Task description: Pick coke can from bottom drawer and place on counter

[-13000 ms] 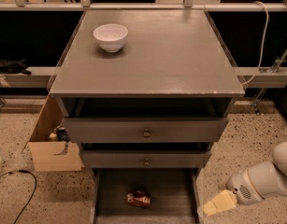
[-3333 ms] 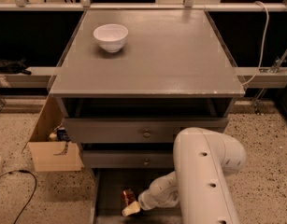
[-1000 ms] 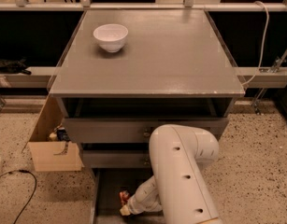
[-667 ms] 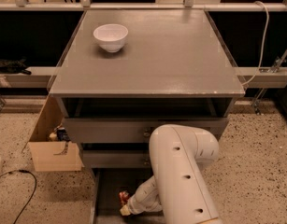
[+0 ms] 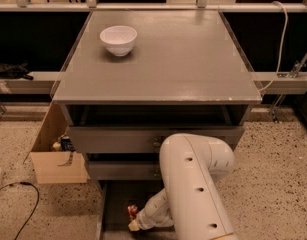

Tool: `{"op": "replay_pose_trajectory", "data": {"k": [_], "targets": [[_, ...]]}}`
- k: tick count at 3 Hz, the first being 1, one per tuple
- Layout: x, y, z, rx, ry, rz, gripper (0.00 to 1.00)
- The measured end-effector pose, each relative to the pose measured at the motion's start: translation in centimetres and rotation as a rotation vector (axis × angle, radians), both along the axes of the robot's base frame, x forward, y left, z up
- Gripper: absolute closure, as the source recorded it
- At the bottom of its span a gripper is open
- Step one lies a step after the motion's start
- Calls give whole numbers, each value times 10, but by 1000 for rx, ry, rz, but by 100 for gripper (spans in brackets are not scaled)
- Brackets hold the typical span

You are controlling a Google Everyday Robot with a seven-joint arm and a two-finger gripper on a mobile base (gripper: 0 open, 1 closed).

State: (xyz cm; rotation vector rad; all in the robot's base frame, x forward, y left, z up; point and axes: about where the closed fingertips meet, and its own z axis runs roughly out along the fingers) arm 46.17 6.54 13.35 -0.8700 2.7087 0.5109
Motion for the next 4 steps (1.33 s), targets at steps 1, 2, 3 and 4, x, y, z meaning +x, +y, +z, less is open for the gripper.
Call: {"op": "replay_pose_trajectory", "data": {"k": [1,2,3,4], "targets": [[-1,-4,7,-1,0,34,100],[5,-29,11,6,5,51,100],[10,-62,16,27,26,49,100],[20,-100,28,74,25,52,100]]}}
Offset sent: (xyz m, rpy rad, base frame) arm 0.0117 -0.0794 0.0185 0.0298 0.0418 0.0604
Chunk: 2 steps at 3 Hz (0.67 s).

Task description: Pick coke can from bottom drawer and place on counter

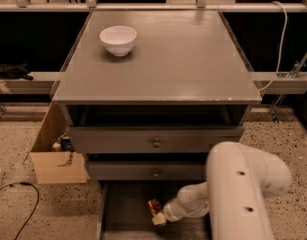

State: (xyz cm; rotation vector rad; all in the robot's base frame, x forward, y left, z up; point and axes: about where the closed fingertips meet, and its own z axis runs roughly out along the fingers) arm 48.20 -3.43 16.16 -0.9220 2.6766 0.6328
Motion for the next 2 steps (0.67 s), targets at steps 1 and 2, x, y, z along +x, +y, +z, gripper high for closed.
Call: {"op": "replay_pose_trajectory", "data": {"k": [1,2], "targets": [[1,-67,18,68,8,-47,100],[-31,-159,39,146,29,-136,100]]}}
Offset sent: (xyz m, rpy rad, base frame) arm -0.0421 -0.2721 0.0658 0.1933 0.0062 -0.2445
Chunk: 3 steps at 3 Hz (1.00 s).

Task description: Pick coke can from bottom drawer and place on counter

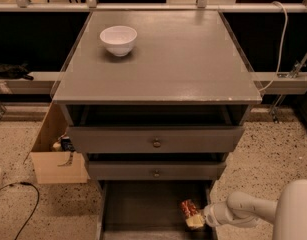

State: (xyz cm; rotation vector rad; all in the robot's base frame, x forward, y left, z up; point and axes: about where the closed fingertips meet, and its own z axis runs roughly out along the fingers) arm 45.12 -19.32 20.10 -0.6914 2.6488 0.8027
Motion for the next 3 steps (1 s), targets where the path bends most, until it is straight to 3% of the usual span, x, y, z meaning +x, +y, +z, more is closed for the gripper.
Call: {"op": "replay_pose_trajectory", "data": {"k": [1,2,3], "targets": [[1,1,0,-1,-1,2,100],[-3,3,-12,-54,-26,-11,100],[-20,-8,23,-97,-123,-26,100]]}}
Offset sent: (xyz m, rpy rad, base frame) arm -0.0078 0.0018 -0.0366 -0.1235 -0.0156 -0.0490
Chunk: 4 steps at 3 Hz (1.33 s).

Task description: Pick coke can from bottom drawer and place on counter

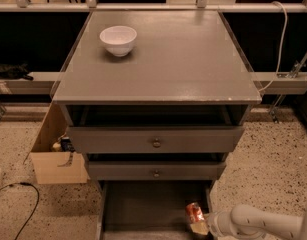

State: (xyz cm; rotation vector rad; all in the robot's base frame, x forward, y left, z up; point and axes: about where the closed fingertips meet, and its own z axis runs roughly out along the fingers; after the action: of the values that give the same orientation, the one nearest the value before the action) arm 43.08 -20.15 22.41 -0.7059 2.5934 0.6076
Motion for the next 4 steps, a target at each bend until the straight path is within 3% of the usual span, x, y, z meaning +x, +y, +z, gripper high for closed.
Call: {"op": "replay_pose_trajectory", "data": {"k": [1,2,3,4], "targets": [[-54,-37,100,-86,-173,-25,100],[-54,-38,105,-91,-184,-24,100],[-53,-41,135,-123,-248,-23,100],[-87,-26,220,-188,-402,57,100]]}}
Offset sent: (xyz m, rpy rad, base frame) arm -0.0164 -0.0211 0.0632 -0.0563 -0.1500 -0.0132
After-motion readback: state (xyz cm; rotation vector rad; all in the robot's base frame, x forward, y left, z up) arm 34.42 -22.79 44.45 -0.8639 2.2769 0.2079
